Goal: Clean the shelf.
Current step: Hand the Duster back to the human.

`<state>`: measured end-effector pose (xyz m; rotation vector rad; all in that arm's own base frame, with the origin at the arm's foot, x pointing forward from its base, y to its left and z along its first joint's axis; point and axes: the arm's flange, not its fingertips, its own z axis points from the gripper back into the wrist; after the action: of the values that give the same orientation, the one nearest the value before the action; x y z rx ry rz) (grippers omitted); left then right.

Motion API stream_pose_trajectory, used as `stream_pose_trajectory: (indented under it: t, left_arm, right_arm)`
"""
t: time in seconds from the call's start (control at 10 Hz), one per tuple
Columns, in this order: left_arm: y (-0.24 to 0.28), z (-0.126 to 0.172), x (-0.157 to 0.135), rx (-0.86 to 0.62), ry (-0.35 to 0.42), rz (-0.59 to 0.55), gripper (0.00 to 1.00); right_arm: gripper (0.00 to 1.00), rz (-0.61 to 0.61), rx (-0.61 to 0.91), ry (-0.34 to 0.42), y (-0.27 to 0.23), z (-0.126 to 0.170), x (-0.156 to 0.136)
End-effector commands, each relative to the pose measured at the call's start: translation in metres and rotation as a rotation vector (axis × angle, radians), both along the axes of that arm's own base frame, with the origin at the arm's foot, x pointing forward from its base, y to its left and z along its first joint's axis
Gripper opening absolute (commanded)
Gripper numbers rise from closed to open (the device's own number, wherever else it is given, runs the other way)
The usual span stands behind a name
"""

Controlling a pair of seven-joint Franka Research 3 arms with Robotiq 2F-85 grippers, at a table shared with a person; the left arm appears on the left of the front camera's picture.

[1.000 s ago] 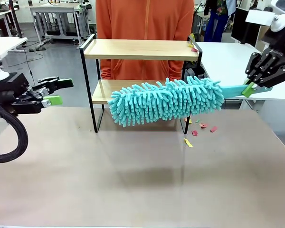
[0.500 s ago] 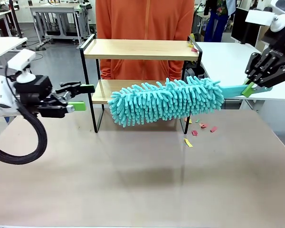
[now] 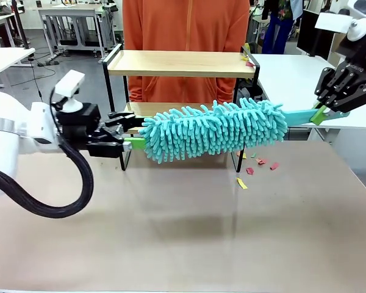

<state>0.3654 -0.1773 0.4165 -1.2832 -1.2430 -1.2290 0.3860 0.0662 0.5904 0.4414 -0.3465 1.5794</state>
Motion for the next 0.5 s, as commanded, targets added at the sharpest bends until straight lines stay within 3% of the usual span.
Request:
stream_pose_trajectory:
  t: [0.0,0.4]
  left_arm:
    - [-0.018,-0.005,-0.030,-0.005,0.022,0.018,1.00]
    - [-0.056,-0.001,-0.034,-0.018,0.020,0.001,1.00]
  right_arm:
    - [0.13,0.004,0.039,-0.001,0.000,0.001,-0.001]
    - [0.13,0.004,0.039,-0.001,0.000,0.001,-0.001]
